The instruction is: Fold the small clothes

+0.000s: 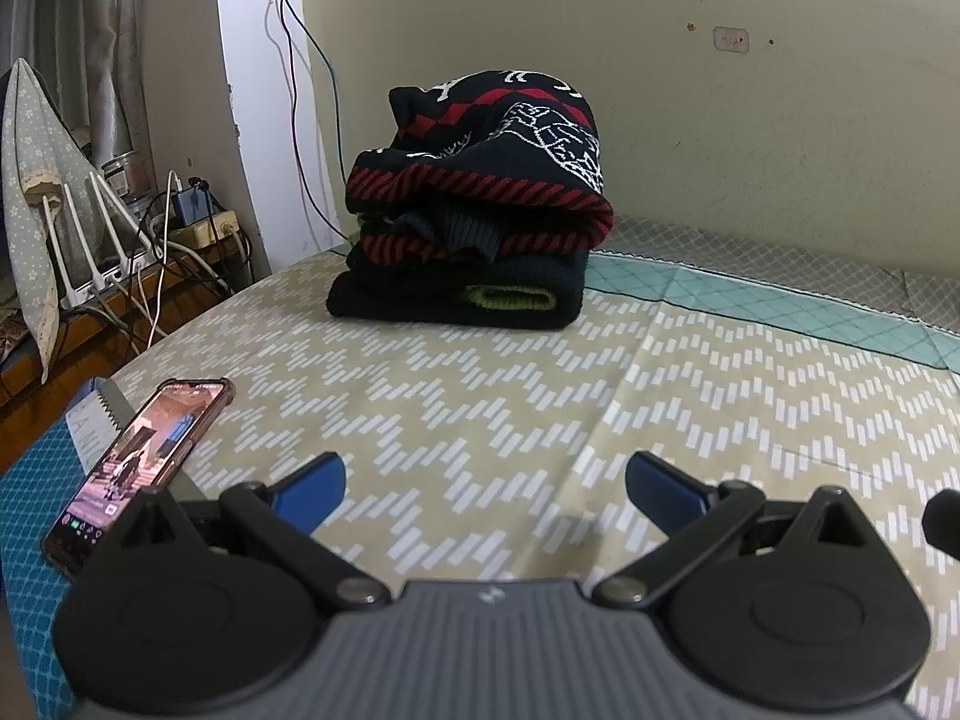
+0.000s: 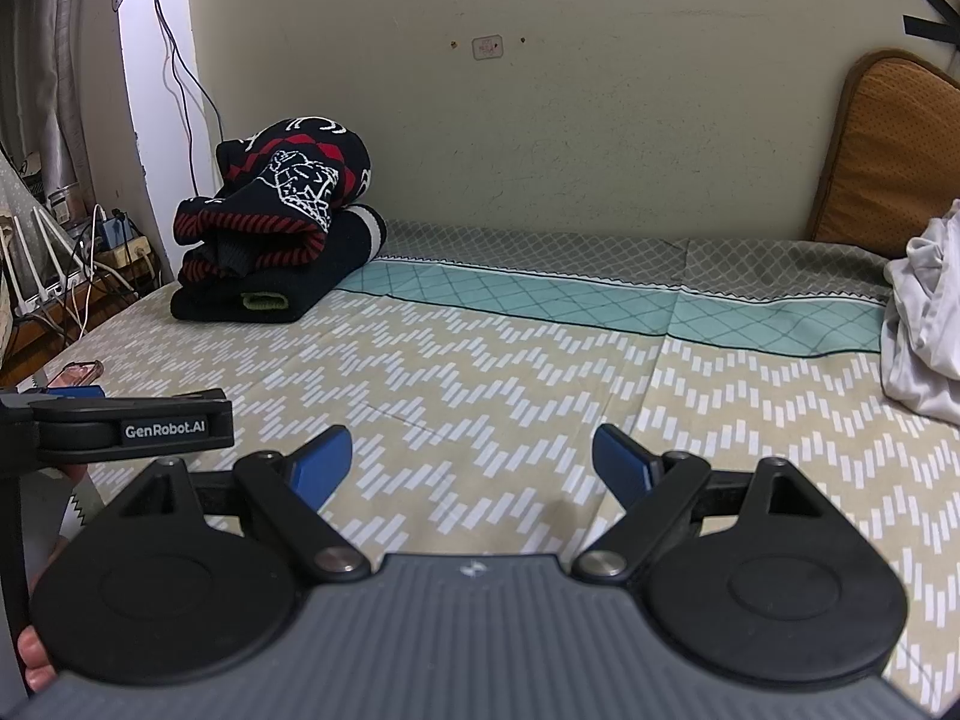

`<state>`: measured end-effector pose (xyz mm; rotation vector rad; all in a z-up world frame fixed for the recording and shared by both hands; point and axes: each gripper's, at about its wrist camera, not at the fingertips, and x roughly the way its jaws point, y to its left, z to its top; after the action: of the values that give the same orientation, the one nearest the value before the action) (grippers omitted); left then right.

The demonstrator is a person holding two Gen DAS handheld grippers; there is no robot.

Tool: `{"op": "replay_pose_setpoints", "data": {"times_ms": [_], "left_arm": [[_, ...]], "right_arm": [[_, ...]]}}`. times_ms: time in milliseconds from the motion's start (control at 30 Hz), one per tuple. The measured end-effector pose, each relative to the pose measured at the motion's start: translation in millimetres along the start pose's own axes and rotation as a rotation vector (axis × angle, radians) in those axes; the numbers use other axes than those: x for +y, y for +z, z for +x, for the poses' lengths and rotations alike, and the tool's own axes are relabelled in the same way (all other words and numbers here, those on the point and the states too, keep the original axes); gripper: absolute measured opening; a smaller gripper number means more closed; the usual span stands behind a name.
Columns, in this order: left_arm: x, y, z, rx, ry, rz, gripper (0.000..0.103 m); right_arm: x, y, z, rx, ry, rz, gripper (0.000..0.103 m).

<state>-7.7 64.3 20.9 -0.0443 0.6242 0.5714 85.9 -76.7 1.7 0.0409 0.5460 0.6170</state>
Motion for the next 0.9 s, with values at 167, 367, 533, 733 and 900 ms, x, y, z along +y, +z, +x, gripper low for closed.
{"op": "replay_pose_setpoints", "data": {"times_ms": [167,367,533,733,900], "left_arm": [[1.5,0.7,1.9,0.013,0.005,-0.01,0.103],[2.4,0.9,2.8,0.018,0.015,-0.019,0.103],[5.0,1.5,3.5,0.025,0.022,-0.036,0.103],[4.4,1.4,3.0,0.025,0.026,-0.033,0.103],[4.3,1.4,3.2,0.025,0.035,-0.035,0.103]], "right_arm": [[0.1,0.1,0.0,0.0,-0.001,0.001,0.089],[-0.1,0.3,0.0,0.001,0.0,0.001,0.089],[-0.1,0.4,0.0,0.001,-0.001,0.001,0.089],[-0.9,-0.6,0.8,0.004,0.003,0.004,0.089],[-0.8,-0.6,0.7,0.005,0.003,0.003,0.089]]}}
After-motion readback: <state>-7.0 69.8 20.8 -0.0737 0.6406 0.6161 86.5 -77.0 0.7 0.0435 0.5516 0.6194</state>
